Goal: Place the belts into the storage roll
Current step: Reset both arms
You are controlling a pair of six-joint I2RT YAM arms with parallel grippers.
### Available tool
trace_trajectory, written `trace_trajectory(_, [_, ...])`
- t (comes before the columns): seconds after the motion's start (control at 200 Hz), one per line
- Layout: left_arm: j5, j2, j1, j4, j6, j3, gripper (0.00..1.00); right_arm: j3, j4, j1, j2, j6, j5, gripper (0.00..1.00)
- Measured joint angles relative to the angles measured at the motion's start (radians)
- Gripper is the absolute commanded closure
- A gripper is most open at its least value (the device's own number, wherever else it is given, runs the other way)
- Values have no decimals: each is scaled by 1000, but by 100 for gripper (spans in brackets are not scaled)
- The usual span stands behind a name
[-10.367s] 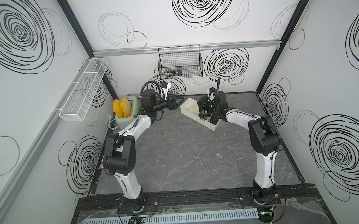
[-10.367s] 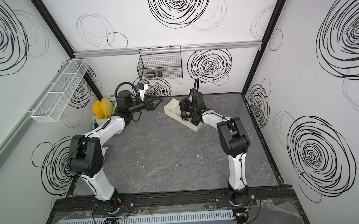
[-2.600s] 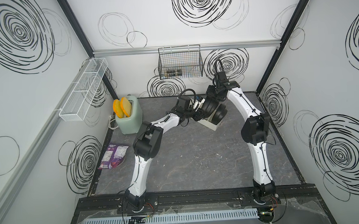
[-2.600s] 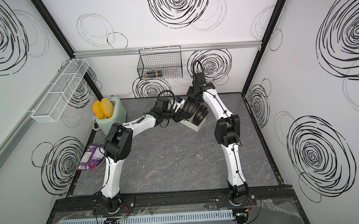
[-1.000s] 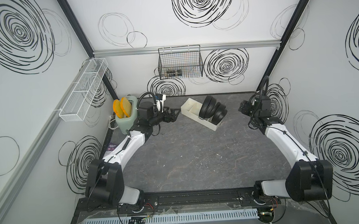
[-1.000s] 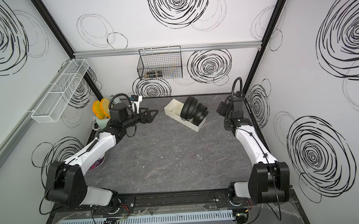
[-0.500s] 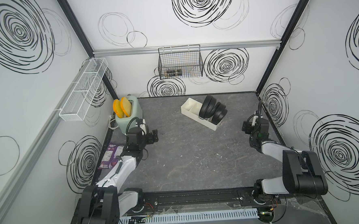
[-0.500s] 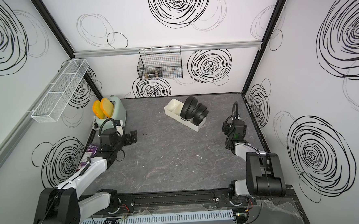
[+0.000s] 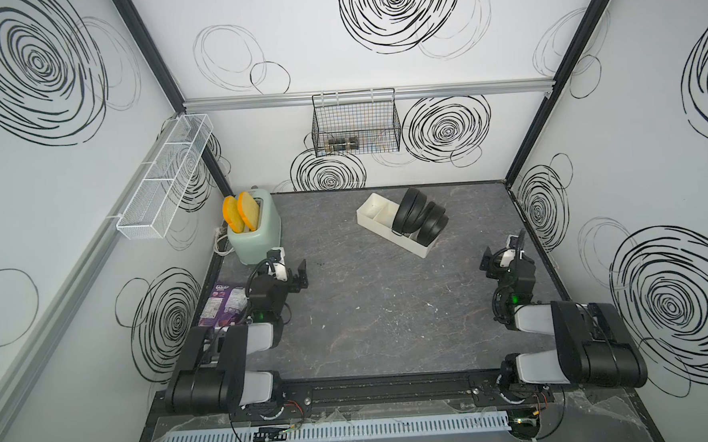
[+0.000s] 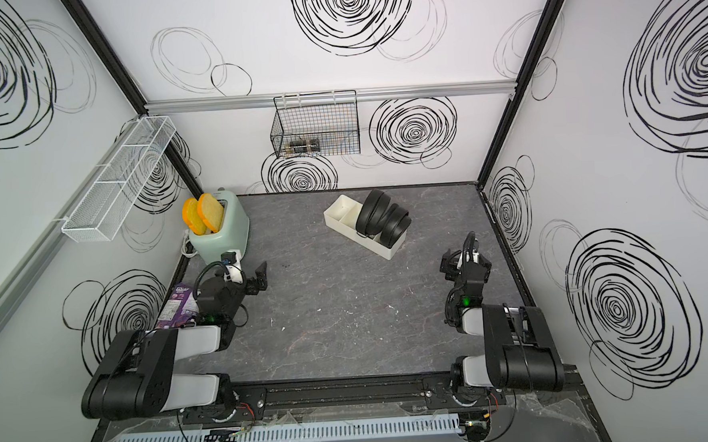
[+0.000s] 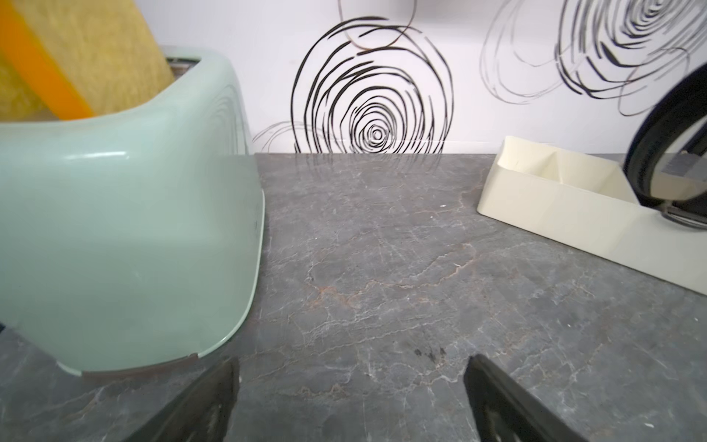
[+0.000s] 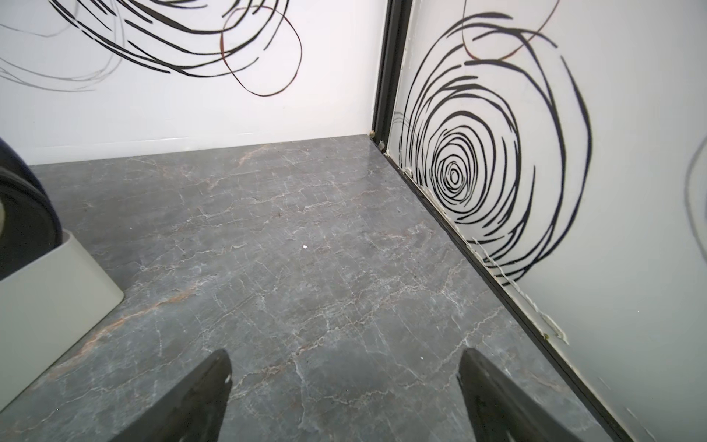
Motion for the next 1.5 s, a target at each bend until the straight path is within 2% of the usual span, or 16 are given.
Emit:
trace_trajectory(0.13, [-8,45,-10,48,9,-10,3,34,-4,6,33,-2,19,0])
trace_trajectory(0.315, [-82,45,-5,66,3,15,4,151,-84,24,103,-1,80,2])
trace_trajectory(0.525, [-106,45,-7,74,3,16,4,308,-232,26,182,14,137,2])
trace_trajectory(0.585, [-111,45,-7,74,3,16,4,274,-206,21,164,16,133,2])
trace_trajectory(0.681, [-114,45,-7,75,3,16,4,90,-68,23,82,11,129,2])
trace_trajectory(0.776, [-116,45,-7,76,3,16,4,-52,97,42,111,-3,148,2])
trace_trajectory(0.861, [-116,45,-7,77,3,16,4,-24,54,46,138,0,172,2])
trace_trajectory(0.966, [-116,45,-7,77,3,16,4,13,118,55,135,1,211,2])
trace_trajectory(1.096, [-117,45,-8,78,3,16,4,41,85,61,113,8,250,2])
trace_trajectory(1.501, [-139,45,-25,80,3,16,4,47,78,67,111,10,294,2])
